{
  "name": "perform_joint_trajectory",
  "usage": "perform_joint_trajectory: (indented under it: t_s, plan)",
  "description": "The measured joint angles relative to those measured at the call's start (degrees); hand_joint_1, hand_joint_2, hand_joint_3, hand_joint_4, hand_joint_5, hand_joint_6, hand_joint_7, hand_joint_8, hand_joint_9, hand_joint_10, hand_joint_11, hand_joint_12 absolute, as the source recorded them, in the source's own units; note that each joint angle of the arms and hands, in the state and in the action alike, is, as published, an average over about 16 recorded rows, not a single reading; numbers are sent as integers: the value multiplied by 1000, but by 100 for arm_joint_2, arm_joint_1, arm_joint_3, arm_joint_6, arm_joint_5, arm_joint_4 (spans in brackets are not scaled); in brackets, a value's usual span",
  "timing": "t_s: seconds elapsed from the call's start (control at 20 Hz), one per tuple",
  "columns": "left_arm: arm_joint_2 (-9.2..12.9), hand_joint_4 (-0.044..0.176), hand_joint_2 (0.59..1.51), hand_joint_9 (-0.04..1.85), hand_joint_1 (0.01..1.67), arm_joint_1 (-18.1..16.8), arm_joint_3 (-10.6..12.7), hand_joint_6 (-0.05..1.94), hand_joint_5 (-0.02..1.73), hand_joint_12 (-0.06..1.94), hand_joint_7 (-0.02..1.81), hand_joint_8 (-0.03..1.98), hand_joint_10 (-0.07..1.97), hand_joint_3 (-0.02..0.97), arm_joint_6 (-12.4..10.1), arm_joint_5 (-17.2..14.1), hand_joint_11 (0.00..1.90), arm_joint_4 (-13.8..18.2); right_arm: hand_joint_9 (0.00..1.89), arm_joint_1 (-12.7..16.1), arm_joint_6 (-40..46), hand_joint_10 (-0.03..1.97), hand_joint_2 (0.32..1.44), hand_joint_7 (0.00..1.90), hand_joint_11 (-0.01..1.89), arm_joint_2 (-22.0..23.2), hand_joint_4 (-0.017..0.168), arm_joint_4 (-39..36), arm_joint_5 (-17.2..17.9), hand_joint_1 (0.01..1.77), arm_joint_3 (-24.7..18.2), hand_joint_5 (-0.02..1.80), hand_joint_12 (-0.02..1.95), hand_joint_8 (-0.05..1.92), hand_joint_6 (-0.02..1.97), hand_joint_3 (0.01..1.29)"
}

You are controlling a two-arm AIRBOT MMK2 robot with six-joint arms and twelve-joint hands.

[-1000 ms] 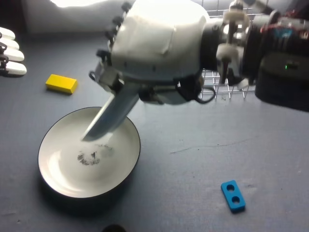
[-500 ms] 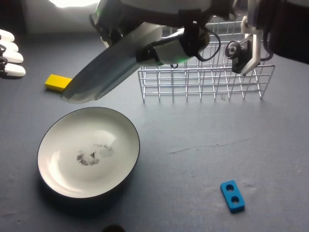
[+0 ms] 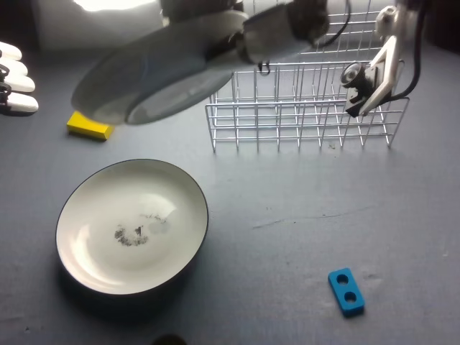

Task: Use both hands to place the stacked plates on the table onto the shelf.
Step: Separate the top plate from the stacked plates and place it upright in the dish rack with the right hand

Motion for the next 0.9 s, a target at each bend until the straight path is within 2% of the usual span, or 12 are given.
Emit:
perform_joint_trajectory:
  t_s: [0.45, 0.9]
  plan:
    - [0, 4, 914, 19, 17, -12, -4, 4, 21, -14, 18, -2, 4, 19, 0, -4, 15, 18, 1051, 16, 281, 913, 1012, 1072, 949, 141, -8, 965, 103, 1370, 342, 908, 913, 820, 949, 16]
    - [0, 4, 913, 19, 17, -11, -24, 5, 21, -14, 18, -2, 3, 18, -17, -31, 15, 29, 1049, 16, 275, 924, 1013, 1063, 957, 257, -8, 1986, 22, 1377, 675, 903, 914, 842, 947, 16]
